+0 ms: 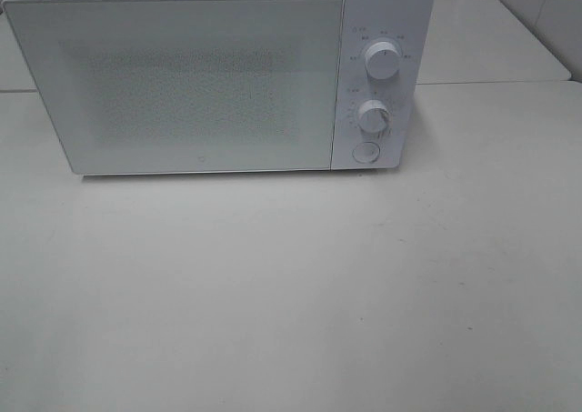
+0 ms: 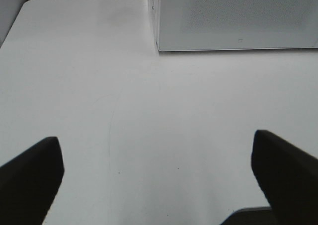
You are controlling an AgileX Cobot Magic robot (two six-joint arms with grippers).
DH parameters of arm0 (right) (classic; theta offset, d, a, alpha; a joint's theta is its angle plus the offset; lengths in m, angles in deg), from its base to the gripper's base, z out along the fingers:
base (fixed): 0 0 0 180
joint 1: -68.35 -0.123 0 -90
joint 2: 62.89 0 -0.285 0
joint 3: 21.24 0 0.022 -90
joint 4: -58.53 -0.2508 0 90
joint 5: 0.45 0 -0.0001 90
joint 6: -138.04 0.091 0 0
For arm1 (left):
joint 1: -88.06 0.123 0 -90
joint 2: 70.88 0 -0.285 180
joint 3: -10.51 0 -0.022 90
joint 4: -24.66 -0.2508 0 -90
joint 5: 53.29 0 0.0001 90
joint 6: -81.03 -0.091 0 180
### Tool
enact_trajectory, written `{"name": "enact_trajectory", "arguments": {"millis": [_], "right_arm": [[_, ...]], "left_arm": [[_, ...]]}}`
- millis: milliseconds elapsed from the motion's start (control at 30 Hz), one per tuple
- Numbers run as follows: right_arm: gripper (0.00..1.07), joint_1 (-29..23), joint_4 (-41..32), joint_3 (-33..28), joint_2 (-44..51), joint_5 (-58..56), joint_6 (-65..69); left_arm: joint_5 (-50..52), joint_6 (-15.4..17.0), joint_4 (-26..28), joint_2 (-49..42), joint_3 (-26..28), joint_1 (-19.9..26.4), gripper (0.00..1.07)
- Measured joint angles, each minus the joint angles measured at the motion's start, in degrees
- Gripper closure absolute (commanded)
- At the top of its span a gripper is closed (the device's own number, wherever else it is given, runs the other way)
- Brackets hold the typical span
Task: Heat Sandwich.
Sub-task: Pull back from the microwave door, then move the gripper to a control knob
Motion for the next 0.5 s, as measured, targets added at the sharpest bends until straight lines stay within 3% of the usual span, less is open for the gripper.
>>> {"name": "enact_trajectory", "arguments": {"millis": [500], "right_arm": [[0.31, 0.0, -2.1, 0.0, 0.0, 0.0, 0.0]], "left_arm": [[0.0, 0.0, -0.2, 0.0, 0.0, 0.0, 0.10]]}}
